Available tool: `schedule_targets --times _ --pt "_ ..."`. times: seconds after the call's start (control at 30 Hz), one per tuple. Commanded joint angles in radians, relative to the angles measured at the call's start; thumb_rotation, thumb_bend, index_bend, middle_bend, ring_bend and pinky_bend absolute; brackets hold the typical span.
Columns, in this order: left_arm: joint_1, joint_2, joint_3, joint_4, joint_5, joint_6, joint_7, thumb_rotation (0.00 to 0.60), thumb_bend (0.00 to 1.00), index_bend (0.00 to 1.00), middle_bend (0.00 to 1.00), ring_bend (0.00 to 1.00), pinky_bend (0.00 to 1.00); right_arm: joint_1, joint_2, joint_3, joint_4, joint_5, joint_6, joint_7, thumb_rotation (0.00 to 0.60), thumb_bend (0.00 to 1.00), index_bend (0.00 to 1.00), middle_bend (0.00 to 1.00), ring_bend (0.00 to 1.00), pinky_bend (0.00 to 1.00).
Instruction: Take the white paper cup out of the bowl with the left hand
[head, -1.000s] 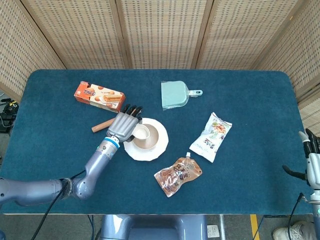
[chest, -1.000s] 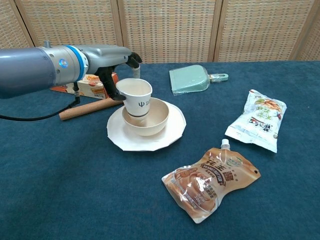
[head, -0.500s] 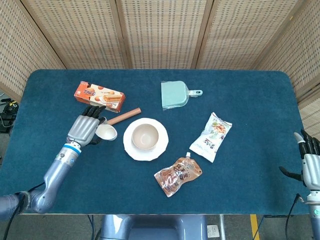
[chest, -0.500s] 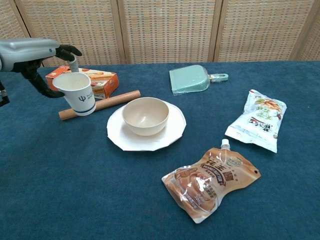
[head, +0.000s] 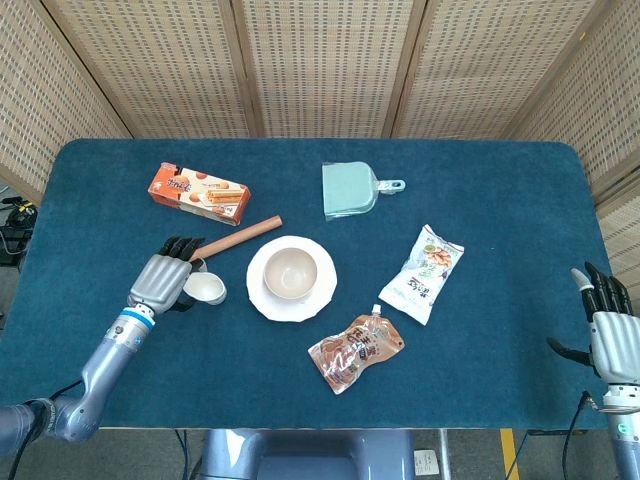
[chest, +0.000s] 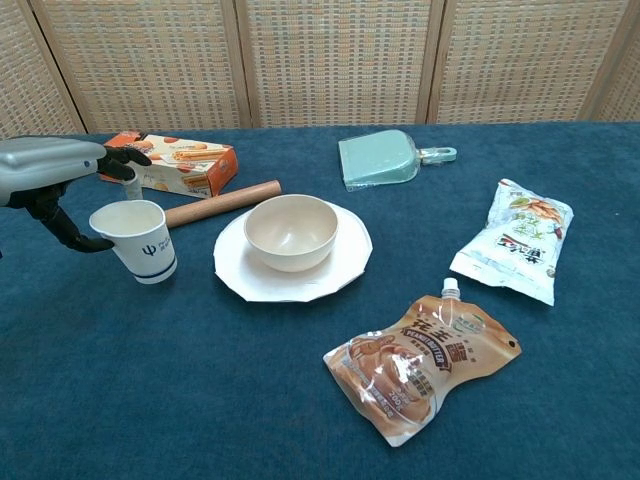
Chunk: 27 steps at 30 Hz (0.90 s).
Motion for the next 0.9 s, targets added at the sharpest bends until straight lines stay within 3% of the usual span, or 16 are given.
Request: schedule_targets --times 0.03,0.2,0.43,0.63,0.9 --pt "0.0 -0.015 -0.002 0.008 -0.011 -0.009 0.015 0.6 0.28 0.36 0.0 0.0 0.0 -0.003 0.002 -0.001 -0.004 -0.002 0.007 -0.001 0.6 0.13 0.0 0.0 0.0 0.0" --pt "0.002 -0.006 -0.006 -0.018 -0.041 -0.005 0.058 0.6 0.1 0.21 0.0 0.0 0.0 -0.011 0.007 -0.003 -0.012 -0.005 0.018 -0.001 0.6 0.13 0.0 0.0 0.0 0.0" --pt "0.036 0.043 -0.013 -0.097 -0.02 0.046 0.041 0.6 0.02 0.04 0.0 0.0 0.0 -0.016 0.011 -0.006 -0.023 -0.015 0.034 -0.01 0.6 0.13 0.0 0.0 0.0 0.0" --pt "0.172 0.08 0.028 -0.164 0.171 0.281 -0.015 0.6 0.03 0.03 0.0 0.0 0.0 -0.018 0.007 -0.009 -0.034 -0.026 0.045 -0.033 0.6 0.13 0.0 0.0 0.0 0.0" --pt "0.38 0.042 0.117 -0.086 0.344 0.562 -0.025 0.6 0.03 0.0 0.0 0.0 0.0 -0.019 0.006 -0.022 -0.056 -0.034 0.04 -0.064 0.6 0.13 0.0 0.0 0.0 0.0"
